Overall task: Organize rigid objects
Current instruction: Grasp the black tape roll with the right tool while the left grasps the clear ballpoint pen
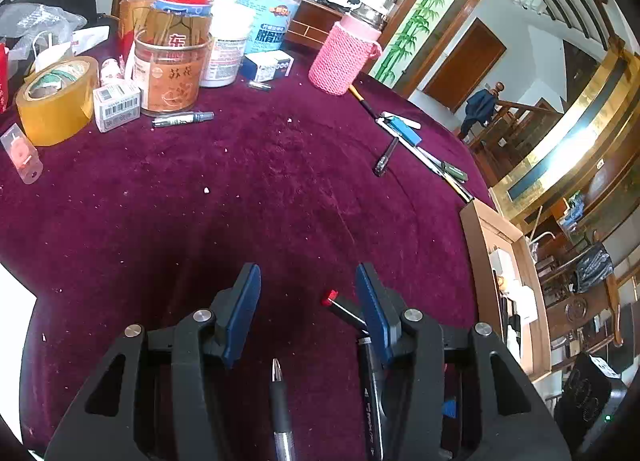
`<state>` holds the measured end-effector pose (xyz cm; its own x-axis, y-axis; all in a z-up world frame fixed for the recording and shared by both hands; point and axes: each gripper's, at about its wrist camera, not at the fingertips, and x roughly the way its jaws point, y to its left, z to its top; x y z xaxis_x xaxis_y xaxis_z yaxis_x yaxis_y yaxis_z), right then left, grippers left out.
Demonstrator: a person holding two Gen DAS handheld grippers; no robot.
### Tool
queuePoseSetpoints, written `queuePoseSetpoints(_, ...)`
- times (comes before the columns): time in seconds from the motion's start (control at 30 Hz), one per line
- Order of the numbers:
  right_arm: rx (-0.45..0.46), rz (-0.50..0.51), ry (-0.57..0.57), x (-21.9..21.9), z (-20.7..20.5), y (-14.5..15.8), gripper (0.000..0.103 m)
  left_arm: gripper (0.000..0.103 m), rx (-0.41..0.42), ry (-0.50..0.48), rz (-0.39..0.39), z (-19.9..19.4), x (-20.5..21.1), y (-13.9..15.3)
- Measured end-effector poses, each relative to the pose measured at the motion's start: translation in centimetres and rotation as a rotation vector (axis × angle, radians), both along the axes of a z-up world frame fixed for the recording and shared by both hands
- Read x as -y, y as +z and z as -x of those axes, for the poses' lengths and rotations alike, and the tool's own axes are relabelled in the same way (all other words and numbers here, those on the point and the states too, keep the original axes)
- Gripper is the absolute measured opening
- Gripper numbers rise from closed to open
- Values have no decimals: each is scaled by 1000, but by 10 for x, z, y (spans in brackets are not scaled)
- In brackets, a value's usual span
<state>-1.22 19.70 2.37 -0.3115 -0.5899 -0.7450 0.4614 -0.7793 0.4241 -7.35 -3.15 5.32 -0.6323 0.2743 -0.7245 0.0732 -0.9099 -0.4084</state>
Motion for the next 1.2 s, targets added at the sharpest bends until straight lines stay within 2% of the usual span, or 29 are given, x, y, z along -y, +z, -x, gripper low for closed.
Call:
queuePoseSetpoints(0.23, 37, -41, -31, 14, 22, -18, 60, 47, -1, 6, -5, -1, 2, 1)
queuePoseSetpoints(0.43, 16, -43, -24, 21, 30, -17, 61, 47, 1, 3, 1, 0, 1, 0)
queuePoseSetpoints(0.47, 1, -56, -22, 24, 29, -17, 55, 47, 3, 5, 6, 0, 1, 0)
queuePoseSetpoints(0.53, -22, -78, -20, 26, 27, -16, 53, 47, 13, 5, 7, 2, 0, -4)
queuePoseSetpoints(0.7, -43, 38, 12, 15, 26, -13, 53, 47, 35, 0, 21, 6, -3, -10)
queuePoseSetpoints(0.8, -188, 21, 7, 5, 20, 7, 53, 47, 75, -17, 24, 5, -6, -14)
queuePoseSetpoints(0.83, -210, 23, -5, 1, 20, 11, 53, 47, 92, -26, 21, 2, -7, -14)
queuePoseSetpoints(0.9, -211, 73, -37, -13, 22, 15, 53, 47, 128, -74, 3, -8, -10, -13)
queuePoseSetpoints(1.0, -183, 112, -80, -24, 25, 15, 53, 48, 189, -111, 68, -29, -14, -14)
queuePoseSetpoints(1.07, -163, 149, -85, -29, 26, 16, 53, 48, 213, -129, 76, -44, -14, -16)
queuePoseSetpoints(1.2, -180, 173, -88, -32, 21, 22, 53, 47, 237, -159, 160, -64, -25, -21)
